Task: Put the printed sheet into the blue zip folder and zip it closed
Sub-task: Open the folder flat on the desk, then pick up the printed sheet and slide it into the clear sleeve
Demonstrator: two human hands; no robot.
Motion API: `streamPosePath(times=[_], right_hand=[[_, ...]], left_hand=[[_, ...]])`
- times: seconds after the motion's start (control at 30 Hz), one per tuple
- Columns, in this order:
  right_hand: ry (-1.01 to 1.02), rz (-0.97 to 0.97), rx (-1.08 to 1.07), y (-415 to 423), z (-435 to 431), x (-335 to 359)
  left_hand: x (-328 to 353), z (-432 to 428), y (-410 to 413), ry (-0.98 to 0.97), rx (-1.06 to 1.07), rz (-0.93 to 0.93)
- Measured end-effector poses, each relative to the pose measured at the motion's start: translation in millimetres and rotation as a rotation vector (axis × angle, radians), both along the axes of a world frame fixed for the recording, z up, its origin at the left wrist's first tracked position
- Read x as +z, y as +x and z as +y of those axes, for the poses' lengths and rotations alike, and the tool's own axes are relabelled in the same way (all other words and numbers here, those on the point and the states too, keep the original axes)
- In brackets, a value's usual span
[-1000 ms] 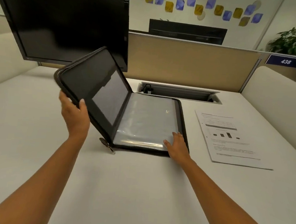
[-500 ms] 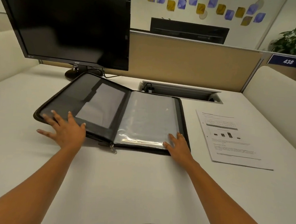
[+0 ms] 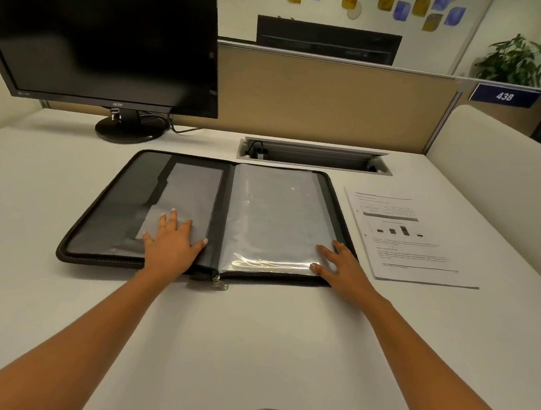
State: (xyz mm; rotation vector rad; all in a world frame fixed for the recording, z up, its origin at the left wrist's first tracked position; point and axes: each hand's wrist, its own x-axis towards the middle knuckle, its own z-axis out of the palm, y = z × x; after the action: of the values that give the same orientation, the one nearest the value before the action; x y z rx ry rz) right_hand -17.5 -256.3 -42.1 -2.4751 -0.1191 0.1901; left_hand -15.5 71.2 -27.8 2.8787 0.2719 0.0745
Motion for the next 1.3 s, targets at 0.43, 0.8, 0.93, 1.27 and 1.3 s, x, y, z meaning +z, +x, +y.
streamPosePath(times=[0.43,0.8,0.93,1.27,1.3], right_hand=[[0.174,-0.129,-0.22,-11,-35,15],[0.033,-0.092,-0.651,47,-128,23],[-0.163,-0.067,-0.724,58,-158,16],[-0.291,-0.023,-0.816,79,-190,21],[-0.281,-0.012,-0.832,81,-192,22]], left_hand=[[32,-100,32,-0.366,-0.368,0.063],[33,-225,69,-0.271,-0.76,0.238],[19,-249,80,-0.224,-0.8,0.166],[-4,-278,92,-0.026,-0.918,0.163],[-4,-278,92,-0.024,-0.916,0.159]])
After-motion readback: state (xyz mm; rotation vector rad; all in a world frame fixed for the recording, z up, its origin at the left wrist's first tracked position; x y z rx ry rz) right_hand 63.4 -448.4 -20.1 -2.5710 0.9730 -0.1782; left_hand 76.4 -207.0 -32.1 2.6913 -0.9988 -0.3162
